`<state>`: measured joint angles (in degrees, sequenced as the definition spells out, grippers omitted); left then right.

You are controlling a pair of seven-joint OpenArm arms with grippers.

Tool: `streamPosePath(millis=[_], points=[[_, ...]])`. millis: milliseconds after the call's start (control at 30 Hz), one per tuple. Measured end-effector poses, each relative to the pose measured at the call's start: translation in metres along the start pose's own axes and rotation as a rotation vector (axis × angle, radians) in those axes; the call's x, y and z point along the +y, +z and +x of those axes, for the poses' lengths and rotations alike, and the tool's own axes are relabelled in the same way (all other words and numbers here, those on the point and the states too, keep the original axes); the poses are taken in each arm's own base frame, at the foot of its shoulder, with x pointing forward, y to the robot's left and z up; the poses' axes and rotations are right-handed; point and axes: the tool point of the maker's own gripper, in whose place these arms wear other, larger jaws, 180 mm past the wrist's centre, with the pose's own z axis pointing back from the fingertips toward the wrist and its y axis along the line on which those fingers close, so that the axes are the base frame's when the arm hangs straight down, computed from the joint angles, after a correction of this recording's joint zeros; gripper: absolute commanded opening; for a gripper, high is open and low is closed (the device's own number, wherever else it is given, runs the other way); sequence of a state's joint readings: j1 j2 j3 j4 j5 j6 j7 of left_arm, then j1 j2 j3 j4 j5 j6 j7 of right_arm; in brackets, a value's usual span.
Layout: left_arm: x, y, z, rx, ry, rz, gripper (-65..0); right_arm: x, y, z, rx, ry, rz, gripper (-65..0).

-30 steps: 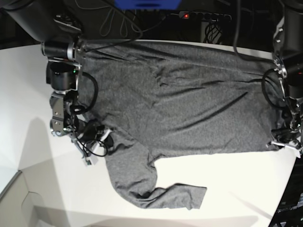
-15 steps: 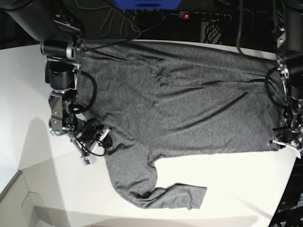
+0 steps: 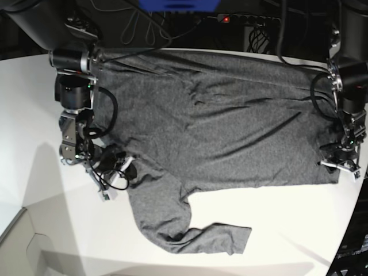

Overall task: Layout the t-shirt on the table in an organized manner, then fold the t-shirt properly
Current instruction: 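Lower both grippers and grasp the shirt's side edge along the body, then lift the side edge with both grippers and fold it over toward the collar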

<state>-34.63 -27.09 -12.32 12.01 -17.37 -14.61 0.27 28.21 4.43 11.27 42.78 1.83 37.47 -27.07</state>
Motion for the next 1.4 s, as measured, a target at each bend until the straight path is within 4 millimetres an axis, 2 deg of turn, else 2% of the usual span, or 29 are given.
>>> streamPosePath(millis=[433, 467, 567, 600, 667, 800, 933, 1100, 1200, 1267, 1400], points=[[0.003, 0.002, -0.007, -0.008, 0.007, 0.003, -44.1, -0.005, 0.002, -0.001, 0.005, 0.007, -0.006, -65.0], [0.003, 0.002, -0.007, -0.008, 0.007, 0.003, -45.9, -0.005, 0.002, -0.001, 0.005, 0.007, -0.006, -65.0], [0.006, 0.002, -0.007, -0.008, 0.005, 0.013, -61.8, -0.008, 0.004, -0.001, 0.005, 0.007, -0.011, -65.0], [0.008, 0.002, -0.007, -0.008, 0.003, 0.017, -65.0, -0.010, 0.005, -0.001, 0.006, 0.008, -0.015, -65.0], [0.008, 0.003, -0.007, -0.006, 0.004, 0.015, -63.1, -0.014, 0.007, -0.004, 0.010, 0.009, -0.023, -65.0], [0.005, 0.001, -0.011, 0.031, -0.085, 0.010, -64.8, -0.014, 0.007, -0.005, 0.001, 0.004, -0.022, -65.0], [-0.003, 0.001, -0.007, 0.038, -0.106, -0.006, -64.8, -0.015, 0.008, -0.005, -0.003, 0.001, -0.024, -65.0], [-0.037, 0.000, -0.002, 0.093, -0.153, -0.077, -64.8, -0.019, 0.017, -0.005, 0.018, 0.052, -0.056, -65.0], [-0.051, 0.004, 0.015, 0.073, -0.176, -0.111, -64.8, -0.023, 0.030, -0.009, 0.015, 0.101, -0.095, -65.0], [-0.051, 0.009, 0.029, 0.031, -0.131, -0.118, -64.8, -0.027, 0.038, -0.011, 0.023, 0.129, -0.124, -65.0], [-0.039, 0.018, 0.031, 0.037, -0.110, -0.097, -64.8, -0.025, 0.045, -0.003, -0.005, 0.155, -0.137, -65.0]])
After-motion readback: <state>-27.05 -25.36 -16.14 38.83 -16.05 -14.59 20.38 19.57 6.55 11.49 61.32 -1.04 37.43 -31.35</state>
